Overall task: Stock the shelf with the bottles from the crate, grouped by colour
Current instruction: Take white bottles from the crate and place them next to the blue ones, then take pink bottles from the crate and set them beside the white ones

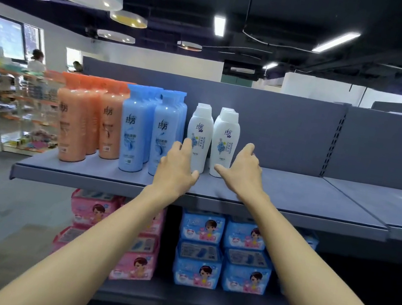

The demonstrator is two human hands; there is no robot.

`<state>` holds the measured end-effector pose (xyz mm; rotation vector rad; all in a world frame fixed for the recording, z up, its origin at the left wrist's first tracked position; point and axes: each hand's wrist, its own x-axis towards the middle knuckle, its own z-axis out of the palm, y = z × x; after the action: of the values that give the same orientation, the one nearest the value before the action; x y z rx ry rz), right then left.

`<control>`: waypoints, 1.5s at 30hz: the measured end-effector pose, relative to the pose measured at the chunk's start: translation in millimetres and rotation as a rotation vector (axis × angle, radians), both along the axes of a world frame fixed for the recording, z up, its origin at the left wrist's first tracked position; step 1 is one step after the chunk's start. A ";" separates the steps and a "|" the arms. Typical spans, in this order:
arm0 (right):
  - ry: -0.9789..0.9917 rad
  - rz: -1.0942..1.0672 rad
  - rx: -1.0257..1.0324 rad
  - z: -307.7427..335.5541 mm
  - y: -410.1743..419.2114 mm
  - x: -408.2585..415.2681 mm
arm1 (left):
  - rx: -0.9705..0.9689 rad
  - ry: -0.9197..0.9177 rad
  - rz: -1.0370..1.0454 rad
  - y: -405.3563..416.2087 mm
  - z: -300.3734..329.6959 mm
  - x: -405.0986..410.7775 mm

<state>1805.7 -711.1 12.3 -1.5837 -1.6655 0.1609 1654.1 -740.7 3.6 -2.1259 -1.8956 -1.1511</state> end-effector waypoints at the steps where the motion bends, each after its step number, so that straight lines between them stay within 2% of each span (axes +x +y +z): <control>1: -0.016 0.017 0.014 -1.9 -12.6 1.6 | -0.022 0.013 -0.043 -13.7 0.0 -5.4; 5: -0.091 0.077 0.145 -21.7 -64.2 9.5 | 0.002 0.091 -0.105 -63.0 -7.9 -21.7; 14: -0.135 0.070 0.096 -45.8 -93.0 6.7 | 0.008 0.158 -0.125 -90.4 -25.9 -19.9; 17: -0.160 0.076 0.059 -70.4 -106.6 12.9 | -0.065 0.164 -0.147 -99.6 -52.5 -26.4; 22: -0.204 0.134 -0.130 -151.6 -133.3 25.4 | -0.312 0.153 -0.173 -116.3 -139.3 -23.3; 32: -0.199 0.093 -0.510 -311.1 -169.9 45.7 | -0.763 0.059 -0.213 -153.0 -310.7 -0.6; 40: -0.203 0.051 -0.969 -488.6 -196.7 62.3 | -1.192 -0.037 -0.073 -189.5 -495.2 -11.3; 45: -0.239 0.096 -1.180 -601.3 -204.0 46.1 | -1.397 0.090 -0.109 -211.5 -600.2 -12.4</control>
<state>1851.8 -915.1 -588.9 -2.4030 -1.9429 1.2231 1641.7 -952.2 -596.6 -2.6105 -2.9557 0.6009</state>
